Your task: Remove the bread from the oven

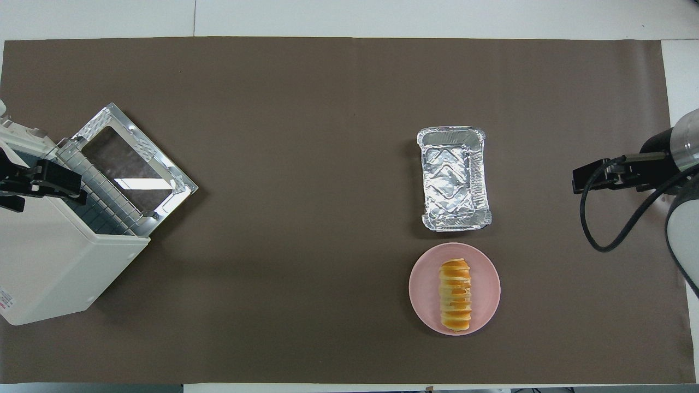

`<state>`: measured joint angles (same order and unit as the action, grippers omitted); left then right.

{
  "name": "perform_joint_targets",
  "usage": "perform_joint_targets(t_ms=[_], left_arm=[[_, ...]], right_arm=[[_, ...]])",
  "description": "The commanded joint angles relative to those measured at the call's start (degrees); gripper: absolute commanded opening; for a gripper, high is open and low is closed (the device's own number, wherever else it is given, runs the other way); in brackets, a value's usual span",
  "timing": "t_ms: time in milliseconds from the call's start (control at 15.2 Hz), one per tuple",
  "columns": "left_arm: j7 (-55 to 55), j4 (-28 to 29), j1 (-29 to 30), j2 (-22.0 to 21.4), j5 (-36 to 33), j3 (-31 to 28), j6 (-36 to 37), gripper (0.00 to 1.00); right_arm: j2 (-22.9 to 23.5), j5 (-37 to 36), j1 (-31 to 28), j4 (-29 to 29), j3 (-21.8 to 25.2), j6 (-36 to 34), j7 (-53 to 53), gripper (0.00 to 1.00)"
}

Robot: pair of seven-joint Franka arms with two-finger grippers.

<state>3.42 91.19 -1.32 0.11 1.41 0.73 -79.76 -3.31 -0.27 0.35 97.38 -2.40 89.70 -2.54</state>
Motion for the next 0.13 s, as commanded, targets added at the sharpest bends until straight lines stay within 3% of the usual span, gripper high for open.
perform_joint_targets(t_ms=[0, 66], left_arm=[[-0.08, 1.62, 0.53, -1.51, -0.88, 0.5, -1.19, 1.0], [-0.08, 1.62, 0.53, -1.51, -0.88, 0.5, -1.1, 1.0]], right_arm=[[0.23, -0.79, -0.97, -0.7, -0.58, -1.11, 1.05, 1.0], [0.23, -0.79, -0.97, -0.7, -0.58, -1.02, 0.96, 1.0]])
